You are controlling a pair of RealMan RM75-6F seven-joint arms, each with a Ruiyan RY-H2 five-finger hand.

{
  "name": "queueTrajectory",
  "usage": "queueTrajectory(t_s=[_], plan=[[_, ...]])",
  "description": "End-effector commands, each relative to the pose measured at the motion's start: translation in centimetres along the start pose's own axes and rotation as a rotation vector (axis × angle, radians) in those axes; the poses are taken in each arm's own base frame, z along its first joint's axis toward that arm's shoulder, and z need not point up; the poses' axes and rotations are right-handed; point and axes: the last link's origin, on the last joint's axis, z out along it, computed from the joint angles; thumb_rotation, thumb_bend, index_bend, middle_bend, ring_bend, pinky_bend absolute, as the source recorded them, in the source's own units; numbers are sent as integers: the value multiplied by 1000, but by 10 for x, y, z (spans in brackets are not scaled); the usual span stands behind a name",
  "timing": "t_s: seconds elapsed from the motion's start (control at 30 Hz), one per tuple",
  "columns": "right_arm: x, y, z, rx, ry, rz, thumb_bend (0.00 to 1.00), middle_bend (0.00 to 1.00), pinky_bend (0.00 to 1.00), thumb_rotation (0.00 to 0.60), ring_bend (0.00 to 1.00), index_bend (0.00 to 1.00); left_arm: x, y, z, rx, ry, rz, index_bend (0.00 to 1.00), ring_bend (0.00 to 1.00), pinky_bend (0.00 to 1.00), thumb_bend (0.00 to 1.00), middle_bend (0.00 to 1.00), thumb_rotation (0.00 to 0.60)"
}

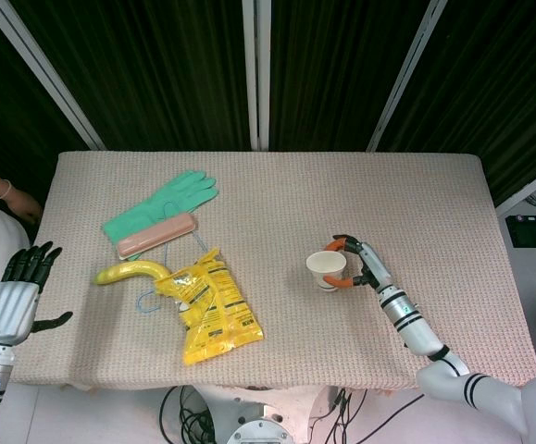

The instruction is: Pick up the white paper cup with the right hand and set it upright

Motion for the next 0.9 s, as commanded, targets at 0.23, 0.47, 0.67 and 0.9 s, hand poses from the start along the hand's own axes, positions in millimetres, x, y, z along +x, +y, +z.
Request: queueTrajectory(t_s=[0.23,0.47,0.67,0.9], plan=[[-3,5,-9,25,-42,-86,9,404,30,600,53,395,0,0,0,-3,1,-1,18,0,0,60,0,600],[2,1,-24,68,-59,-183,0,137,0,600,0,0,0,2,-1,-7,-1,-1,18,0,0,60,0,600],[26,-17,-63,160,6,-286,0,14,0,600,0,0,1,0,-1,-1,-1,-5,18,0,0,61,0,600],[82,-33,-165,-26,253,-992,0,0,0,600,0,0,4,-3,-3,7,13,-15,18,0,0,61,0,600]])
